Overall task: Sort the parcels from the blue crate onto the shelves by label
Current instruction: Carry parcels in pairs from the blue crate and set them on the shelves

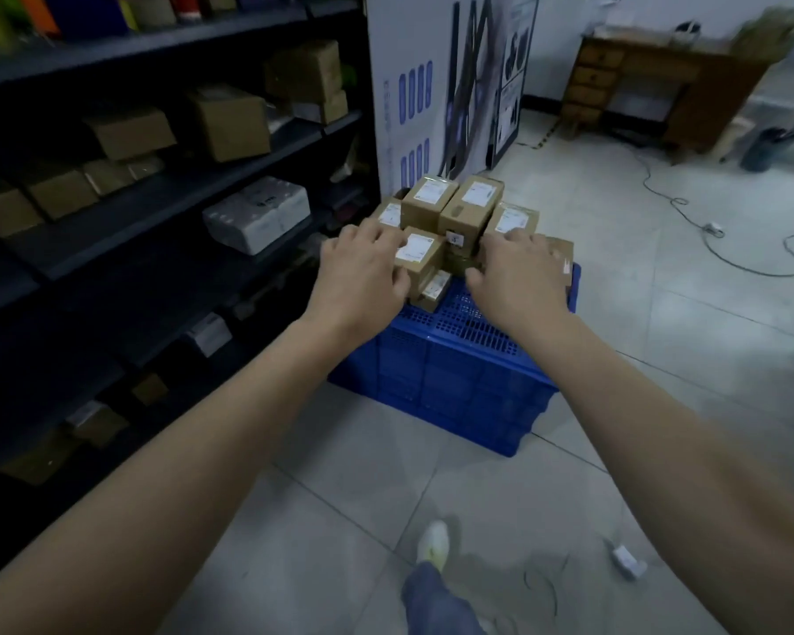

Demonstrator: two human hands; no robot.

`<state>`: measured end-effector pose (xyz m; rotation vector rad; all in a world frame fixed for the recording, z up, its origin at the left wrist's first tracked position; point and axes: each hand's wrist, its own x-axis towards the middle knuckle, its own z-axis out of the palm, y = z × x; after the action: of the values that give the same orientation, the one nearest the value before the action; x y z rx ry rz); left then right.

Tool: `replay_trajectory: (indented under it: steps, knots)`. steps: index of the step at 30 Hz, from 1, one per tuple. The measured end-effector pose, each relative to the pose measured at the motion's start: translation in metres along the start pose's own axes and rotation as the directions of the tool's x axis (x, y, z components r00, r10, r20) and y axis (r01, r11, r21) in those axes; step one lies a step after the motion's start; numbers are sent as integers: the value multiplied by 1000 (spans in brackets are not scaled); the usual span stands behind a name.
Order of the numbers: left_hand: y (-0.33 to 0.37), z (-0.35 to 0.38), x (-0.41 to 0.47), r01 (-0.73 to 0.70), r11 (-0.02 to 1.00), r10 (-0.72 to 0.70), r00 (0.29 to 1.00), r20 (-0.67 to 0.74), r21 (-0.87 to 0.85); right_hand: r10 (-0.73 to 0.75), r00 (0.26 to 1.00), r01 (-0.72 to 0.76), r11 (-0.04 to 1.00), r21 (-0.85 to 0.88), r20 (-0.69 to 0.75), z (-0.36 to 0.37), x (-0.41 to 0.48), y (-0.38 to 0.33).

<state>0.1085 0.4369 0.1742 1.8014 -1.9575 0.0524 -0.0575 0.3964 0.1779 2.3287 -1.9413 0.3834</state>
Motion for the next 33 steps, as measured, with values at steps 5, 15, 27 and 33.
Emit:
replay_trajectory:
  steps: [5, 15, 27, 33]
  knots:
    - [-34, 57, 93, 108, 994, -106, 991, 76, -17, -36, 998, 34, 999, 22, 59, 44, 104, 17]
    - [-96, 164, 224, 308, 936, -255, 926, 278, -167, -60, 986, 57, 998, 19, 159, 124, 252, 53]
    - [-198, 309, 328, 577, 796, -366, 700, 613, -183, 26, 882, -91, 989, 116, 471, 250, 338, 57]
    - [-238, 369, 375, 670, 708, -384, 629, 676, -223, 87, 801, -209, 968, 140, 592, 313, 376, 60]
